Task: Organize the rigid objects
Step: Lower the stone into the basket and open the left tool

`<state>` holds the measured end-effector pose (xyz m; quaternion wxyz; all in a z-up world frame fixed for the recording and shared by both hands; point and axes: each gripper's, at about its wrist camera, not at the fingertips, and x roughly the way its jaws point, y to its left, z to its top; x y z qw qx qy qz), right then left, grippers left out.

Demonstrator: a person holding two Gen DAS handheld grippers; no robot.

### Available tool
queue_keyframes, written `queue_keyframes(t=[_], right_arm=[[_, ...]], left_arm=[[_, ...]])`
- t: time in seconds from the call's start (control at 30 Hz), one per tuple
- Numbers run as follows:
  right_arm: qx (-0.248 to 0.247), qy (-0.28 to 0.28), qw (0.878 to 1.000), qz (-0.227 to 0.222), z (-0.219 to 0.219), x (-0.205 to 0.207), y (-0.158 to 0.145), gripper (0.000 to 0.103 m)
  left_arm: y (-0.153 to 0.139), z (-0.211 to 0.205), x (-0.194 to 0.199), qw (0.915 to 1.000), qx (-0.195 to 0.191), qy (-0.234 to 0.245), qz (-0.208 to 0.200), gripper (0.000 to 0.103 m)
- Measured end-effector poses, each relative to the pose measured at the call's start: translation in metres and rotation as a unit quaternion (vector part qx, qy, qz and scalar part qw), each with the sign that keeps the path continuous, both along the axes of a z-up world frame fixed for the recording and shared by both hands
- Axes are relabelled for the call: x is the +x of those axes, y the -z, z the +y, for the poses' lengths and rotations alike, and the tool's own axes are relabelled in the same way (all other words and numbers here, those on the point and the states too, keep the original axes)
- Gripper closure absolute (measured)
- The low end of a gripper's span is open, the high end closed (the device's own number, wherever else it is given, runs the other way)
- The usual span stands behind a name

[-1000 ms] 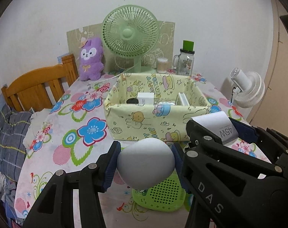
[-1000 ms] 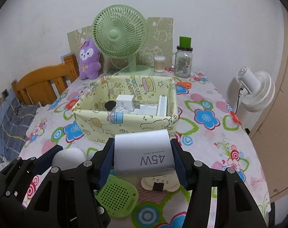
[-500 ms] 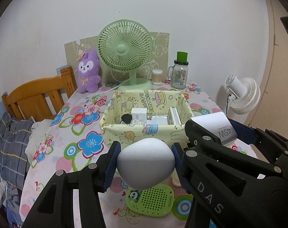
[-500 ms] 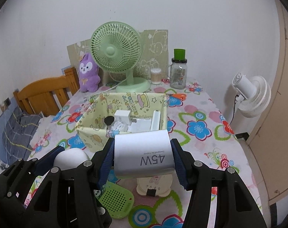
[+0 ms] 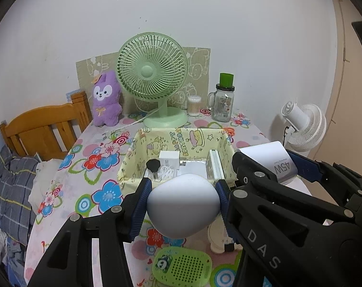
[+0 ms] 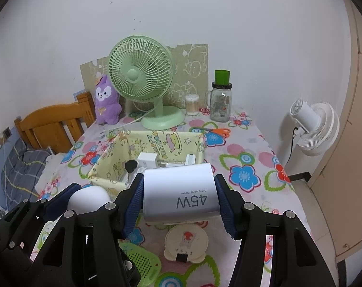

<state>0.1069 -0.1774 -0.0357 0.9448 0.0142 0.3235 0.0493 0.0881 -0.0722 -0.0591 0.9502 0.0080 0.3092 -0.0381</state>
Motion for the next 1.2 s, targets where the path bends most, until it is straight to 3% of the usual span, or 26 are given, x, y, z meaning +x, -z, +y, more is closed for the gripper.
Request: queue_keyframes(t=[0.57, 1.2], right_arm=[[0.002, 0.02, 1.0, 0.007, -0.01, 0.048, 0.003, 0.043], [-0.002, 0.02, 1.0, 0.022, -0.01, 0.093, 0.019, 0.042]], left_arm=[[0.003, 0.002, 0.048, 1.0, -0.005, 0.0, 0.008, 0.046], [0.03, -0.006, 0.107, 0.9988, 0.0, 0.01, 0.048, 0.046]])
